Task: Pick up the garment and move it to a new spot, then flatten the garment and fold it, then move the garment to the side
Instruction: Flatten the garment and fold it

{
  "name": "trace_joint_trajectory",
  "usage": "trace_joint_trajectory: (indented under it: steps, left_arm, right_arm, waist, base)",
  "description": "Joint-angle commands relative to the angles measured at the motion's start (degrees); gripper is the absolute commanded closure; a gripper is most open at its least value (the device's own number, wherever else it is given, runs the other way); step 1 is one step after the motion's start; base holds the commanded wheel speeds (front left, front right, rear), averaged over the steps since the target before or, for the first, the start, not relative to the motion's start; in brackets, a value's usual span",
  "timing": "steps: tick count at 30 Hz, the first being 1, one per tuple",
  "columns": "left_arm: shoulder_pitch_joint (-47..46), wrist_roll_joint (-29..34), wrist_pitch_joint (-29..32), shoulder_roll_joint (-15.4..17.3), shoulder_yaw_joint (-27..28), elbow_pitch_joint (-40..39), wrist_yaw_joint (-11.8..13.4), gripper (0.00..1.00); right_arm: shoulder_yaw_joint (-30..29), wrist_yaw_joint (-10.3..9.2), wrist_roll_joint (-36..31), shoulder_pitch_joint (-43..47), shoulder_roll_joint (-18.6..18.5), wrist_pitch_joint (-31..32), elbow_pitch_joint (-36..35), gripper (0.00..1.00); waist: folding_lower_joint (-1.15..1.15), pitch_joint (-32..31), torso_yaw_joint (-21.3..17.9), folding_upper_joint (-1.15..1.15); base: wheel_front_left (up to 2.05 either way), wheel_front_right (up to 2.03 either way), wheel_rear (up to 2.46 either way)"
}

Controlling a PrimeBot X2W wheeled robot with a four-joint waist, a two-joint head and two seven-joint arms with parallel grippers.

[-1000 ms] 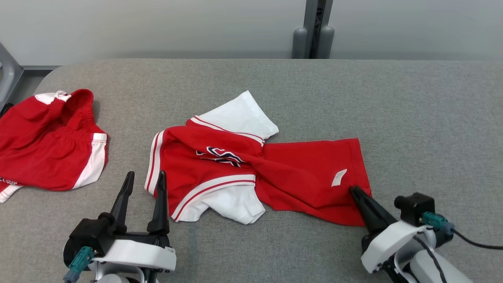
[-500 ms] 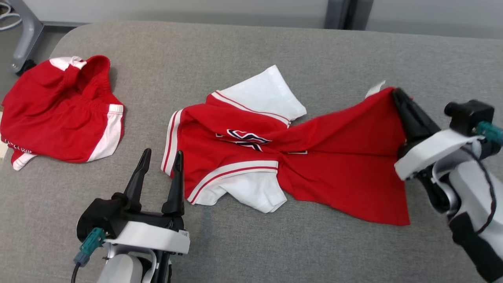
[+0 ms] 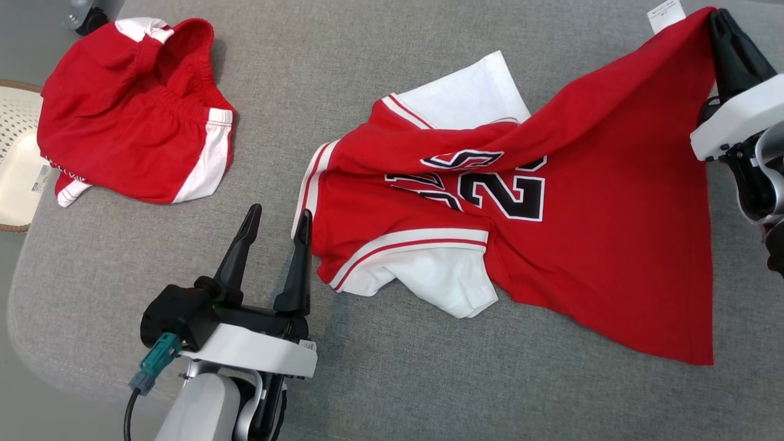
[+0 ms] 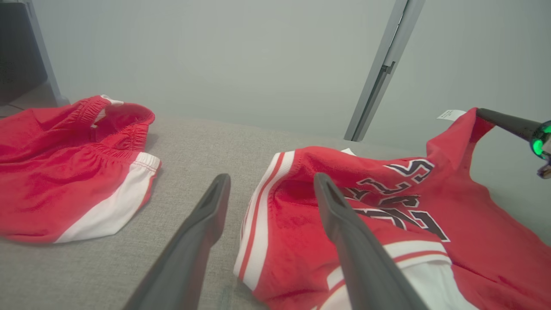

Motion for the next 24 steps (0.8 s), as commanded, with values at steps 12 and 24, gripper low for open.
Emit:
trace_joint_trajectory:
  steps: [12, 24]
  left_arm:
    - [-1.16, 0.70, -0.10, 0.16, 0.09, 0.61, 0.18, 0.00]
    - [2.50, 2.71, -0.10, 0.19, 2.90, 2.71, -0.58, 0.00]
  right_arm:
    - [0.38, 0.01, -0.36, -0.66, 1.97, -0.38, 9.54, 0.00]
    - [-6.42, 0.02, -4.77, 10.95, 2.33, -0.38, -7.01, 0.00]
  waist:
    - [0.00, -1.43, -0.21, 0.00]
    - [0.00, -8.33, -6.61, 0.00]
  base:
    - [0.00, 0.00, 0.00]
    - [0.00, 0.00, 0.00]
